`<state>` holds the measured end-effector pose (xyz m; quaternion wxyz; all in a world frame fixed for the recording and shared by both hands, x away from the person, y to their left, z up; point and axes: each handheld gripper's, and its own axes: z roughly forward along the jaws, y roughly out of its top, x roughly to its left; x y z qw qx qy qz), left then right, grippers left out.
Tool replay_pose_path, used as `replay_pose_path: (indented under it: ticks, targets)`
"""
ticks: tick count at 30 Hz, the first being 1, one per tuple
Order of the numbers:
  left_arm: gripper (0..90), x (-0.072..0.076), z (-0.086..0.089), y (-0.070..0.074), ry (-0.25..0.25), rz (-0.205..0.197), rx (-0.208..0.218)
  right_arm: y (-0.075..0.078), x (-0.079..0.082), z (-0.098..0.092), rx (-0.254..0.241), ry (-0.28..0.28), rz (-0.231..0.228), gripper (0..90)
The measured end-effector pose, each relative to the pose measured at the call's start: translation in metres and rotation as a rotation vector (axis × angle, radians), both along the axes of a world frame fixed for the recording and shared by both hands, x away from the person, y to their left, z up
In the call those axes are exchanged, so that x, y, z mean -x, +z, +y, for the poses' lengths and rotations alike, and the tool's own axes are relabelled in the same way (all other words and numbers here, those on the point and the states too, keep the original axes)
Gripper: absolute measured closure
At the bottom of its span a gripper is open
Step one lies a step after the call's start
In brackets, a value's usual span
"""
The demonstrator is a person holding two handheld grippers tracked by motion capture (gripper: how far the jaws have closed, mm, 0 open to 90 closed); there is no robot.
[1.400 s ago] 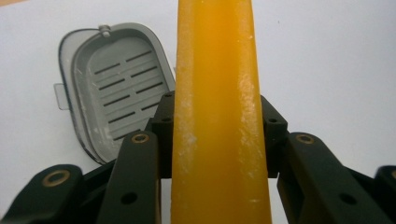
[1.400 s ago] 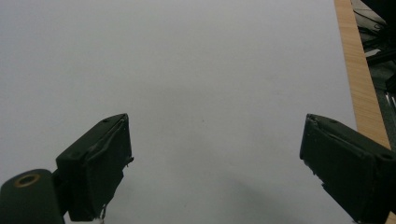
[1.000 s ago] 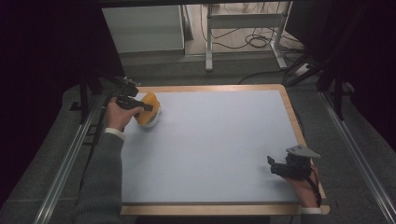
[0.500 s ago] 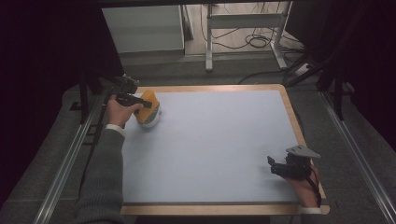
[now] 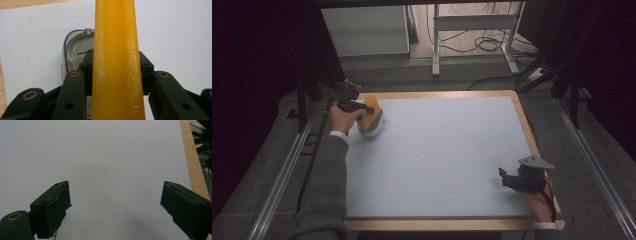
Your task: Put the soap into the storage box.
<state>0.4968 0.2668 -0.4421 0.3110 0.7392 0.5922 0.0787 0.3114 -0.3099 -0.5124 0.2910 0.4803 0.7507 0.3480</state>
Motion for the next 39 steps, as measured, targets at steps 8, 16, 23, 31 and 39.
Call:
replay_pose_path:
  ticks: [8,16,23,31,39]
  targets:
    - [60.5,-0.007,0.001,-0.014,0.033,0.012,0.015,-0.001,-0.001,-0.001,0.005,-0.004,0.004,9.2]
    - [60.4,-0.011,-0.002,-0.025,0.051,0.026,0.008,-0.003,-0.001,-0.001,0.004,-0.004,0.008,9.2]
    - [50.5,-0.009,0.003,-0.030,0.075,0.001,0.025,-0.003,-0.001,-0.001,0.005,-0.006,0.010,9.1]
    - [29.5,0.002,0.017,-0.029,0.117,-0.015,-0.024,-0.004,-0.001,0.001,0.010,-0.002,0.012,9.1]
    - [20.4,0.023,0.028,-0.019,0.101,-0.080,0.040,-0.004,-0.001,0.002,0.015,0.002,0.012,9.2]
